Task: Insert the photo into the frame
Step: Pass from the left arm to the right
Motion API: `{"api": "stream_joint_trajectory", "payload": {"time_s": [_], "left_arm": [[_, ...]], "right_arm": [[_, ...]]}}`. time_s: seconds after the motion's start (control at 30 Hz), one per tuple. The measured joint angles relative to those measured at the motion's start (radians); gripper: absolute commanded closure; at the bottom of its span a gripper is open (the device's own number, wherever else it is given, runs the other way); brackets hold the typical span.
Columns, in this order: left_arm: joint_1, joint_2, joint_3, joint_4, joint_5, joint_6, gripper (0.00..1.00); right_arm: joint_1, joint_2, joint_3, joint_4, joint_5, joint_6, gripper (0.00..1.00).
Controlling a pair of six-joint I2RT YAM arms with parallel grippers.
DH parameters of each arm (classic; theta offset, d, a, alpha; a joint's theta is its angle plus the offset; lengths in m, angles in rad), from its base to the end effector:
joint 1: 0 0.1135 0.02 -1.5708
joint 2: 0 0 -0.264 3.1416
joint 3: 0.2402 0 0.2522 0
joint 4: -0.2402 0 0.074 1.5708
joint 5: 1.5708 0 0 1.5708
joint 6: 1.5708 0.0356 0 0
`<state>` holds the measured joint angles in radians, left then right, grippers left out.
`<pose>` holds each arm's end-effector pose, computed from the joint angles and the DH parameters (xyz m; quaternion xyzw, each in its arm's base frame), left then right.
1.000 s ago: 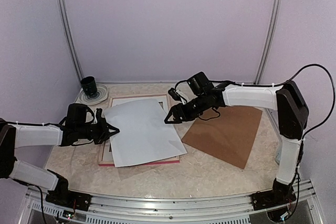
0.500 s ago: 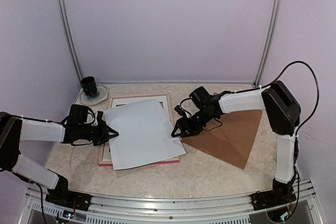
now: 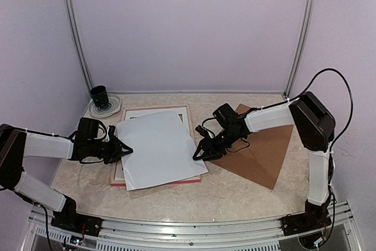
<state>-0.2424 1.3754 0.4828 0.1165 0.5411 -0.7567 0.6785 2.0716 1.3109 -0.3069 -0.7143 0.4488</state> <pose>0.2322 -0.0763 0.1462 -0.1260 0.8856 -0.3950 0.2093 0.3078 0.2781 0.1313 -0.1904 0.8914 0.4108 0.0163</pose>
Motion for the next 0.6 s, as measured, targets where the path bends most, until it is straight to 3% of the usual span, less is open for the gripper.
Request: {"api": "stream_joint_trajectory", "payload": {"time_s": [0.2,0.6], "left_arm": [[0.0,0.0,0.0,-0.002,-0.009,0.0,0.81],[0.0,0.019,-0.002,-0.002,-0.023,0.002,0.74]], "right_arm": [[-0.008,0.0,-0.024,0.023,-0.039,0.023,0.69],[-0.031,-0.003,-0.077,0.095,-0.113,0.091,0.85]]}}
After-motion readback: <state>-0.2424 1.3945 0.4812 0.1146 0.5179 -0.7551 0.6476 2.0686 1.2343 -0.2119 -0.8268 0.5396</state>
